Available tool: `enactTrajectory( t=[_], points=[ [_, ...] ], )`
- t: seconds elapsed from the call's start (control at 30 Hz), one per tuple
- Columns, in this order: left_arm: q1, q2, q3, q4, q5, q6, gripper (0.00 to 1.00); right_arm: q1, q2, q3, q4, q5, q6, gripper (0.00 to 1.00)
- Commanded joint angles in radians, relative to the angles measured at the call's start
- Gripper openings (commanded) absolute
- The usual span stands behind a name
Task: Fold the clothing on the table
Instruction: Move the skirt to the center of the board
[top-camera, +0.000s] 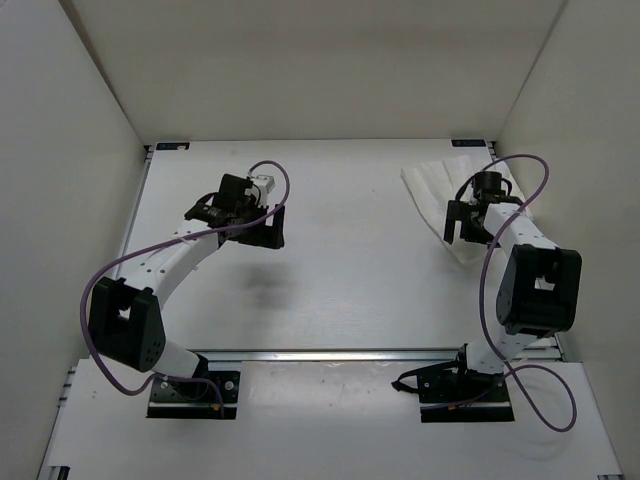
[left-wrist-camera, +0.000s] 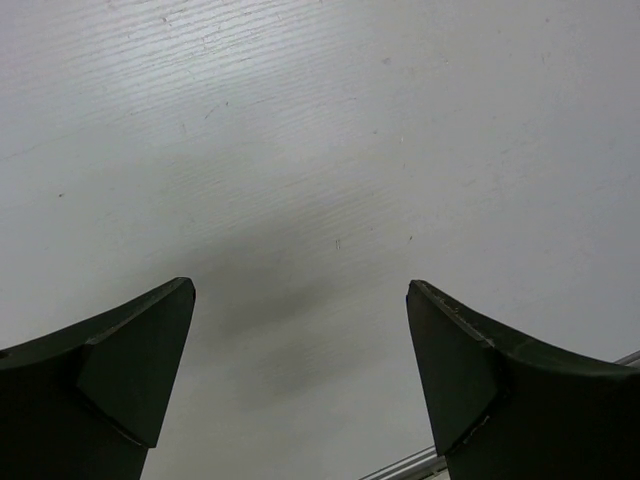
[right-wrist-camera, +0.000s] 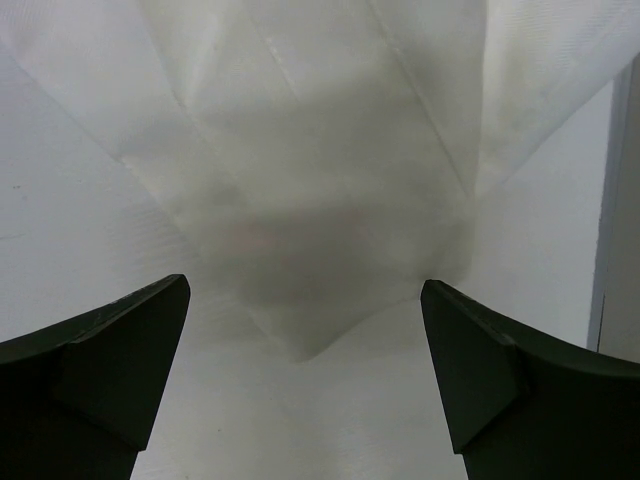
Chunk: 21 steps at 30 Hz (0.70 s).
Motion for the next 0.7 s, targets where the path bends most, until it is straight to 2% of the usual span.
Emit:
enactTrajectory(
  t=[0.0, 0.17, 0.33, 0.5, 0.6, 0.67],
  points=[
    [-0.001, -0.048, -0.01, -0.011, 0.02, 0.022, 0.98, 0.031, 0.029, -0.021, 0.062, 0.003, -0.01, 0.98],
    [0.004, -0.065, -0.033, -0.023, 0.016, 0.039, 0.99, 0.032, 0.081, -0.049, 0.062, -0.008, 0.016, 0.97],
    [-0.001, -0.065, -0.035, -0.051, -0.008, 0.059, 0.99, -0.012, 0.078, -0.089, 0.105, -0.06, 0.055, 0.88],
    [-0.019, -0.062, -0.035, -0.051, -0.003, 0.063, 0.98, -0.014, 0.096, -0.075, 0.105, 0.006, 0.056, 0.87],
    [-0.032, -0.065, -0.047, -0.048, -0.009, 0.065, 0.98, -0.018, 0.109, -0.078, 0.12, 0.009, 0.055, 0.81],
    [-0.032, -0.062, -0.045, -0.051, -0.011, 0.068, 0.98, -0.028, 0.127, -0.076, 0.122, -0.011, 0.059, 0.69]
  ],
)
